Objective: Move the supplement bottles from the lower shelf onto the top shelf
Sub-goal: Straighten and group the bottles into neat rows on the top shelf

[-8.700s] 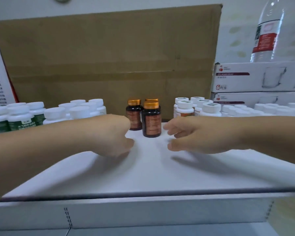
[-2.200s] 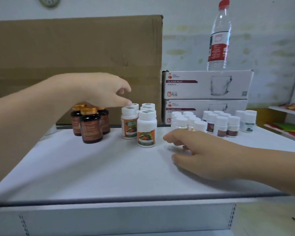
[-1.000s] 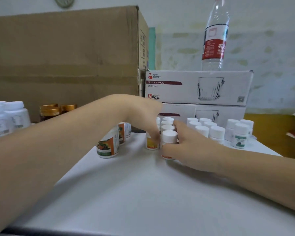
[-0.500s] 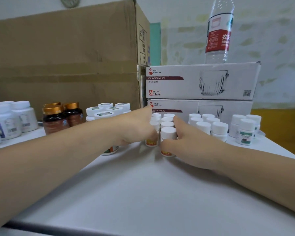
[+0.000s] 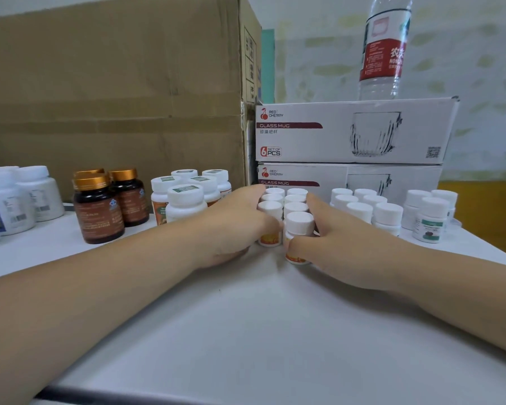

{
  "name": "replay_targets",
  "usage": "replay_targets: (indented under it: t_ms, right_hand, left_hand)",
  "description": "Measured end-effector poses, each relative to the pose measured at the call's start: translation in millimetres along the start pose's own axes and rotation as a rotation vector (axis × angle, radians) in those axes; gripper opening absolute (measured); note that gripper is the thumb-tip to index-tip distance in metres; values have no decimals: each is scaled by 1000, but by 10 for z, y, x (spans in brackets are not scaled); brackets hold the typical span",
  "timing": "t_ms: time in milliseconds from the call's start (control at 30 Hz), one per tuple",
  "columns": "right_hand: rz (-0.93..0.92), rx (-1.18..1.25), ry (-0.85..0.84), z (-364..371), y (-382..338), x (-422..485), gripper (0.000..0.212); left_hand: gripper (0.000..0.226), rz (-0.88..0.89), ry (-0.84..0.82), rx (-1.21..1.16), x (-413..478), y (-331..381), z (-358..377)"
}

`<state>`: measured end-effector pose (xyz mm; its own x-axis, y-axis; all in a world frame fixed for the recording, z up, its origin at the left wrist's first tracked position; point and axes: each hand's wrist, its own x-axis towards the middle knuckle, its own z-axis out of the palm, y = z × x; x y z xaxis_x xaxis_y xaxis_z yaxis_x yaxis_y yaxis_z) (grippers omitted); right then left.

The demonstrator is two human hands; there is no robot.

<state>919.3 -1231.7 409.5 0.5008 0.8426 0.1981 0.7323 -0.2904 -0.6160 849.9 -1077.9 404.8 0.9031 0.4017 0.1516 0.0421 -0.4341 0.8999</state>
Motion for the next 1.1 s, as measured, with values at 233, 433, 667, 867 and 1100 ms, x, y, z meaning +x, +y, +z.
replay_targets:
  t_ms: [233,433,667,867,1100]
  right_hand:
    - [11,26,0,2,-17,0,31]
    - [33,14,4,2,-28,-9,27]
    - [23,-31,-7,1,-52,-13,33]
    - [11,-16,31,30,-51,-10,47]
    - [14,58,33,39,-23,-21,37]
  left_hand:
    - [32,-18,38,-236,60,-20,51]
    - [9,-1,106,-310,186,8,93]
    - [20,-36,121,-278,177,13,133]
    - [16,-80,153,-205,168,20,137]
    - [30,-92,184,-216,203,-1,134]
